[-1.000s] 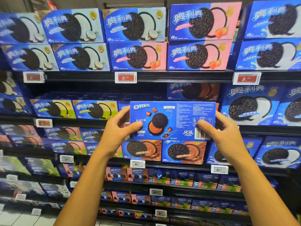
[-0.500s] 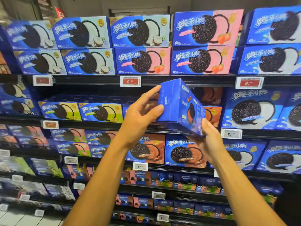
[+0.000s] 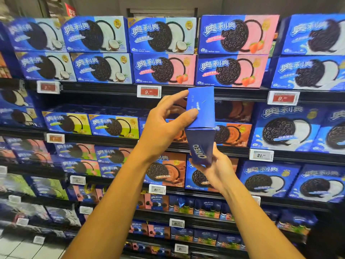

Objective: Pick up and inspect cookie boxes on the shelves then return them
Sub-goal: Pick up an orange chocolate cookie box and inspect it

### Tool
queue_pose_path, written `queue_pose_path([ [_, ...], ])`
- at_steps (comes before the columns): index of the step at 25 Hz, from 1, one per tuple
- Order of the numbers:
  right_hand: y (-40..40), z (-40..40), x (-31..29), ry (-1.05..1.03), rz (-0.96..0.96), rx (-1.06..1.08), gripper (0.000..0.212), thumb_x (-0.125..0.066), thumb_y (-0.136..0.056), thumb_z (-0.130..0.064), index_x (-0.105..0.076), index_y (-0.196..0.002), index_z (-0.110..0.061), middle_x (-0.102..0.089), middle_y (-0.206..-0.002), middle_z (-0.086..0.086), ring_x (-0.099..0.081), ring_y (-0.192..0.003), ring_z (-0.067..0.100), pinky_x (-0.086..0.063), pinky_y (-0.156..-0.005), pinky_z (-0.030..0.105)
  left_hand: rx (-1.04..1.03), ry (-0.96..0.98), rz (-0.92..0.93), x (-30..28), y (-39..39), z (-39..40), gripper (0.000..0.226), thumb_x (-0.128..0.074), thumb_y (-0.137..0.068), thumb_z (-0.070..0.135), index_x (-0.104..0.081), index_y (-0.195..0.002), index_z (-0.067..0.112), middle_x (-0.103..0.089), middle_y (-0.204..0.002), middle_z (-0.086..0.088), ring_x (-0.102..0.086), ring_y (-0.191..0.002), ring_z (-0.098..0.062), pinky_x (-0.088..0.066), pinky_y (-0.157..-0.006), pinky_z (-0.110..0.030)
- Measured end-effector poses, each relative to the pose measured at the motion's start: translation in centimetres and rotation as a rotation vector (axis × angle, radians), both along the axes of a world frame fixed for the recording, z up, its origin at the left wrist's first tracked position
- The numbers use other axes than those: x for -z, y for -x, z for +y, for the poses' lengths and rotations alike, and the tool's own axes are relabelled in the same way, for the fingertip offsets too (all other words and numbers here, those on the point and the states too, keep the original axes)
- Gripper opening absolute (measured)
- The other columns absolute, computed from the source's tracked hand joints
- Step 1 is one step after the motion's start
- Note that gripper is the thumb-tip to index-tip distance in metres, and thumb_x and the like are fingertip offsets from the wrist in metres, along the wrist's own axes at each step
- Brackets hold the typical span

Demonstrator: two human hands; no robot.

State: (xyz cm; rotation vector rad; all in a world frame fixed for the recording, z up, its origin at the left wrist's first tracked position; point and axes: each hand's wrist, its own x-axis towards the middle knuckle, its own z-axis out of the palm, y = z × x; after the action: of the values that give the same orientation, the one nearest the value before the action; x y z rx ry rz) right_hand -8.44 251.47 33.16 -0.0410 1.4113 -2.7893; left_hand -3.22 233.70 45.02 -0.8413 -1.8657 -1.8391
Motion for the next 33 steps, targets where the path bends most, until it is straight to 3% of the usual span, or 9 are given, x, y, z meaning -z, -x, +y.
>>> queue_pose_path([
  [5,-0.2,0.7,-0.8,-0.037,0.036,0.032,0.036,-0.038,-0.107,-0.032,-0.061,-0.130,-0.016,-0.073,-0.118,0.005,-0.070,-0.102,0.027,-0.054,-0.092,0.052,0.024,-0.014,0.017,0.6,-0.2,-0.8,0.058,-0.069,-0.081,0.034,-0.057,-0.136,0.019,-0.063,-0.118,0.000,-0.062,-0.101,-0.015,-0.053,-0.092,-0.034],
  [7,0.0,2.2,-1.9,-0.101,0.117,0.087,0.030,-0.037,-0.107,-0.027,-0.065,-0.109,-0.016,-0.073,-0.108,0.006,-0.062,-0.105,0.034,-0.049,-0.095,0.053,0.059,-0.012,0.015,1.6,-0.4,-1.5,0.054,-0.069,-0.084,0.025,-0.054,-0.137,0.024,-0.065,-0.120,0.006,-0.062,-0.108,-0.015,-0.053,-0.095,-0.035],
  [10,0.3,4.5,-4.0,-0.208,0.244,0.159,0.030,-0.037,-0.107,-0.022,-0.059,-0.089,-0.017,-0.068,-0.092,0.007,-0.056,-0.088,0.030,-0.049,-0.081,0.042,0.120,-0.038,0.043,3.0,-1.1,-1.7,0.054,-0.063,-0.086,0.009,-0.050,-0.135,0.025,-0.067,-0.122,0.013,-0.064,-0.110,-0.010,-0.054,-0.090,-0.028],
  [15,1.0,5.6,-6.4,-0.273,0.415,0.119,0.020,-0.038,-0.103,-0.023,-0.056,-0.105,-0.014,-0.065,-0.105,0.010,-0.064,-0.088,0.025,-0.049,-0.074,0.035,0.104,-0.031,0.199,5.1,-3.2,0.8,0.060,-0.069,-0.085,0.015,-0.050,-0.140,0.029,-0.058,-0.131,-0.001,-0.059,-0.117,-0.015,-0.052,-0.089,-0.026],
  [19,1.8,5.9,-6.9,-0.363,0.402,0.113,0.029,-0.034,-0.109,-0.020,-0.058,-0.112,-0.003,-0.053,-0.108,0.022,-0.051,-0.095,0.039,-0.039,-0.082,0.054,0.079,0.051,0.299,4.7,-3.9,1.7,0.054,-0.065,-0.089,0.020,-0.049,-0.141,0.026,-0.054,-0.133,0.009,-0.057,-0.119,-0.021,-0.051,-0.088,-0.022],
  [24,2.4,5.6,-5.8,-0.351,0.350,0.093,0.035,-0.034,-0.109,-0.025,-0.052,-0.118,0.003,-0.053,-0.111,0.023,-0.049,-0.103,0.040,-0.036,-0.093,0.055,0.082,0.057,0.310,4.2,-3.5,1.8,0.057,-0.065,-0.089,0.019,-0.047,-0.143,0.020,-0.053,-0.135,0.000,-0.057,-0.119,-0.024,-0.050,-0.090,-0.025],
  [28,1.8,5.9,-6.3,-0.263,0.404,0.101,0.021,-0.045,-0.101,-0.031,-0.058,-0.096,-0.016,-0.059,-0.098,0.018,-0.061,-0.080,0.029,-0.046,-0.071,0.040,0.057,-0.030,0.236,5.2,-2.2,1.4,0.064,-0.061,-0.090,0.003,-0.045,-0.143,0.035,-0.057,-0.134,0.011,-0.056,-0.122,-0.010,-0.052,-0.094,-0.026],
  [30,1.6,6.2,-7.2,-0.256,0.377,0.217,0.015,-0.047,-0.102,-0.028,-0.061,-0.106,-0.025,-0.067,-0.103,0.004,-0.063,-0.080,0.015,-0.048,-0.066,0.032,-0.032,-0.093,0.138,6.0,-0.4,1.0,0.061,-0.052,-0.095,-0.004,-0.046,-0.138,0.038,-0.056,-0.139,0.003,-0.056,-0.125,-0.008,-0.052,-0.100,-0.032],
  [33,0.8,5.9,-8.5,-0.271,0.350,0.423,0.021,-0.057,-0.101,-0.020,-0.064,-0.119,-0.025,-0.073,-0.094,-0.008,-0.066,-0.073,0.004,-0.055,-0.059,0.023,-0.029,-0.180,-0.179,6.4,3.0,0.0,0.049,-0.042,-0.103,0.004,-0.043,-0.143,0.033,-0.053,-0.145,-0.006,-0.052,-0.132,-0.024,-0.045,-0.107,-0.048],
])
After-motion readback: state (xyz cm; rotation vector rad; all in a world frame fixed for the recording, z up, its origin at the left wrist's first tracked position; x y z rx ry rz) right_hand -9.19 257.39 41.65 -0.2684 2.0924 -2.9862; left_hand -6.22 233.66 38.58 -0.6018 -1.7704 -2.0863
